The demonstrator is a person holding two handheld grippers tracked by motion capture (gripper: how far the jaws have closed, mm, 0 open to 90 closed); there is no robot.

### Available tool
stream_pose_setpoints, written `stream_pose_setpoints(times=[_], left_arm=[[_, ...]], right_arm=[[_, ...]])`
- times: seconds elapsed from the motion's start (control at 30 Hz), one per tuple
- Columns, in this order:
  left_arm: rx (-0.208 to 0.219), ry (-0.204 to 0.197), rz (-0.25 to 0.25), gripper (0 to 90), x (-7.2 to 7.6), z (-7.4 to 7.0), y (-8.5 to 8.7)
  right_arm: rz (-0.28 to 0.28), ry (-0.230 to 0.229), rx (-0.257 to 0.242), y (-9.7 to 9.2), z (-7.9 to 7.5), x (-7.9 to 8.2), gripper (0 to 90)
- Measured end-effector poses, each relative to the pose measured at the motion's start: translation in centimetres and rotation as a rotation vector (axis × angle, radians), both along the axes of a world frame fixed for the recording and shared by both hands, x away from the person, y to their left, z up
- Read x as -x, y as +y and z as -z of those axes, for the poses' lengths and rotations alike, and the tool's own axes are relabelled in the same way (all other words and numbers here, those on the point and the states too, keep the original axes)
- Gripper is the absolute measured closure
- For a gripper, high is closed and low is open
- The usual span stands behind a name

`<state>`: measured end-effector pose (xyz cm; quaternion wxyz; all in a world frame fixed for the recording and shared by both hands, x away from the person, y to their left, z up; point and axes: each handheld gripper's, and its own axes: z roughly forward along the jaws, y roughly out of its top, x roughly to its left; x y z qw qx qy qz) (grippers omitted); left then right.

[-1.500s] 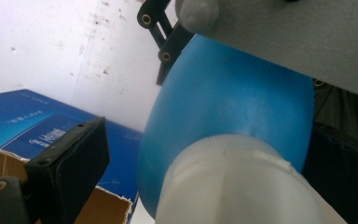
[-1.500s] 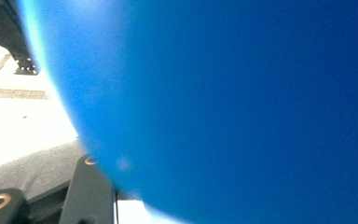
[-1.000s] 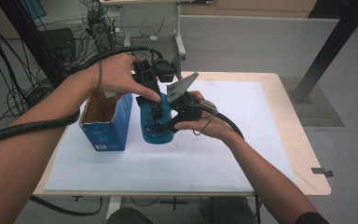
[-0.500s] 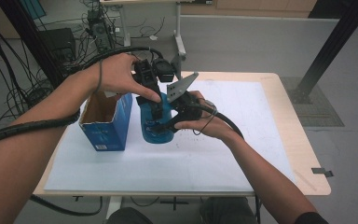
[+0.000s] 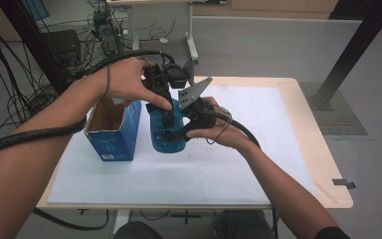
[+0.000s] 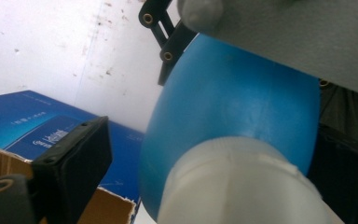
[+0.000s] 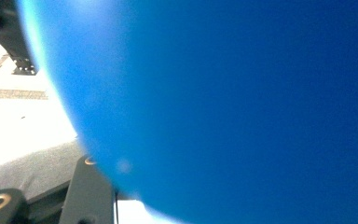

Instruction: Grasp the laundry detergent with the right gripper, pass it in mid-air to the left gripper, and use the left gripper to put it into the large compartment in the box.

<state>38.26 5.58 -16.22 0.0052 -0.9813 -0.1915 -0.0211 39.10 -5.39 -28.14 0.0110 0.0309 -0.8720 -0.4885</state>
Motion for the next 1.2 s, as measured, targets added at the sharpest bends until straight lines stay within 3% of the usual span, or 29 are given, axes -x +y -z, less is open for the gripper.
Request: stream_pose_setpoints(times=[0.37,0.7,1.2], left_arm=[[-0.005,-0.001,0.017,18.7,0.10,0.32,0.02],[0.010,0.041,0.028,26.9,0.11,0.14,-0.04],[0.010,0.055,0.038,33.5,0.22,0.19,0.00]], right_arm=[[-0.009,-0.015,-0.007,0.00,-0.05,0.01,43.5],[-0.019,-0.017,-0.011,-0.03,-0.11,0.11,43.5],[-0.023,-0.017,-0.005,0.09,0.00,0.14,43.4]])
